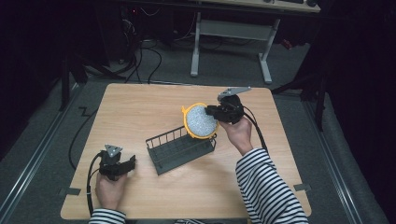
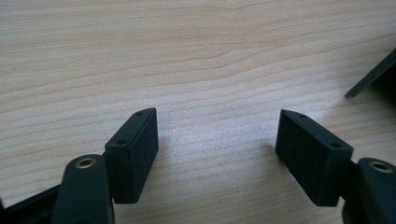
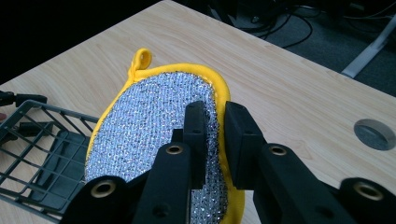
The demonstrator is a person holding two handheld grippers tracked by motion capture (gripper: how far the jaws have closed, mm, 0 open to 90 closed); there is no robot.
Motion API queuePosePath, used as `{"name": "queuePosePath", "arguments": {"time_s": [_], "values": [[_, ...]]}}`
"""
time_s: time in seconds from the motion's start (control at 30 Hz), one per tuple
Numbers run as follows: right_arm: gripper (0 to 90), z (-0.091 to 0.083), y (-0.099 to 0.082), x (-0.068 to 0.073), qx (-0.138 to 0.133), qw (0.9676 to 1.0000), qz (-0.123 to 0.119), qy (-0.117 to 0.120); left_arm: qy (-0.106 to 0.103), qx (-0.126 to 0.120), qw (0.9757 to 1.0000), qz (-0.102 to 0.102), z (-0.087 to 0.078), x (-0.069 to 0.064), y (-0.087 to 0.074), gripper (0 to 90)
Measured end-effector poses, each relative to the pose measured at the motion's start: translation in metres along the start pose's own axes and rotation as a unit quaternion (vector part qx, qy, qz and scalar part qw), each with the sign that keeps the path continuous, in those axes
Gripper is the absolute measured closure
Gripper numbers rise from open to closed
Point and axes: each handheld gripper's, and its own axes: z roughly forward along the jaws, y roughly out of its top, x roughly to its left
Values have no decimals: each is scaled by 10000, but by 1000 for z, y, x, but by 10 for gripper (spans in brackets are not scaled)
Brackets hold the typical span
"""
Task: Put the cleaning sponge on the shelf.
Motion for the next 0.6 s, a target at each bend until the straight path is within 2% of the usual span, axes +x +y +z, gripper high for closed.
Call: {"name": "queuePosePath", "arguments": {"time_s": [0.23, 0.6], "values": [[797, 14, -2, 3, 48, 9999, 91, 77, 0, 0, 10000, 1, 0, 0, 0, 305], [793, 28, -5, 11, 112, 9999, -1, 116, -1, 2, 10000, 13, 0, 0, 0, 305]]}}
